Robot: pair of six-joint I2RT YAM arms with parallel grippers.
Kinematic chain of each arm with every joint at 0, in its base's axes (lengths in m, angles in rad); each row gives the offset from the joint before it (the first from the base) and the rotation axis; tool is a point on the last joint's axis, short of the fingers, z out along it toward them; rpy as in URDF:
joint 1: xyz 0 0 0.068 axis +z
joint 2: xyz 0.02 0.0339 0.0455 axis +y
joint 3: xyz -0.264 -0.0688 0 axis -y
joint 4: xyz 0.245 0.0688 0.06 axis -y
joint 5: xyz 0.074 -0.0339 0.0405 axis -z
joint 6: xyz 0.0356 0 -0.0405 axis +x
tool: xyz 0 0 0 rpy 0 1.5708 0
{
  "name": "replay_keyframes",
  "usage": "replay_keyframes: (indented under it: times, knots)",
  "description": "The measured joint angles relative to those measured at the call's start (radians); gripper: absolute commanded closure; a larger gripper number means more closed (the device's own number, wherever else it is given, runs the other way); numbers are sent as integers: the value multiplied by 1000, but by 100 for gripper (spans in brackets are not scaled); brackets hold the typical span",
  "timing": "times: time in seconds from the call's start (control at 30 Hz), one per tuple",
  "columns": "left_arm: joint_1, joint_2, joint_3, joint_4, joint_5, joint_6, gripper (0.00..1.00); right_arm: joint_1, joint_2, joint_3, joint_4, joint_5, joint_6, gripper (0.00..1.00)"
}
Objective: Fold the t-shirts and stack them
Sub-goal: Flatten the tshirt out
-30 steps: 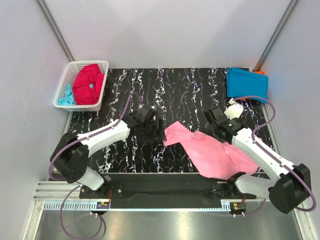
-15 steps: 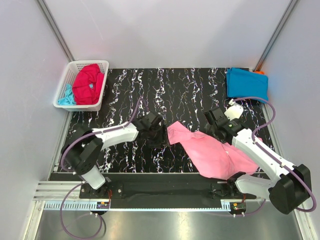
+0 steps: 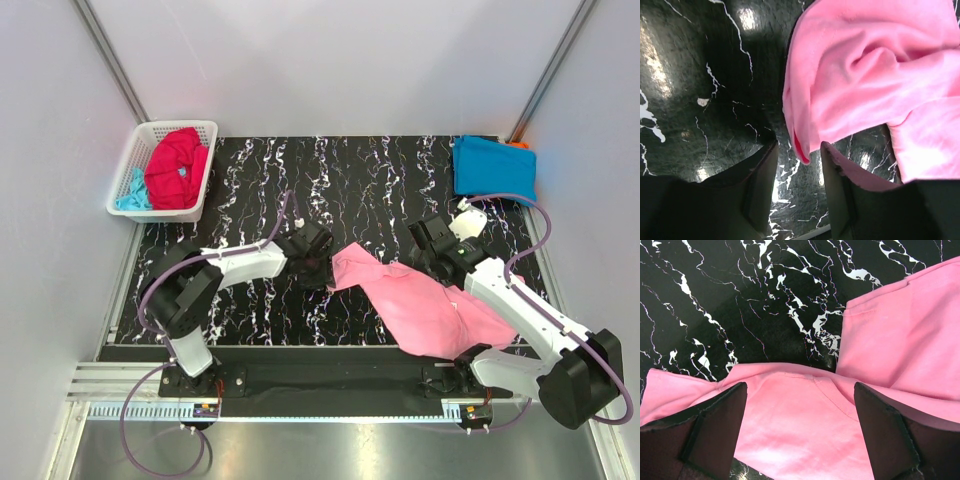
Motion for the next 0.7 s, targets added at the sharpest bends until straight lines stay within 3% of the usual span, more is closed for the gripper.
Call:
replay_keyframes:
  times: [0.03,0.13,0.17,0.2,0.53,0.7]
  knots:
    - [0,3,3,-2,-4,2,60,0,0,0,0,0,-1,5]
    - [0,11,14,0,-16,7,79,0,0,0,0,0,-2,5]
    - [0,16,19,0,-18,8,95,0,0,0,0,0,-5,5]
    - [0,19,23,-1,-21,7,100,0,0,0,0,0,-5,5]
    - [12,2,77,-60,-89,48,100,0,0,0,0,-1,-13,5]
    - [119,-132,135,-118,-116,86,100,0,0,0,0,-8,-16,6]
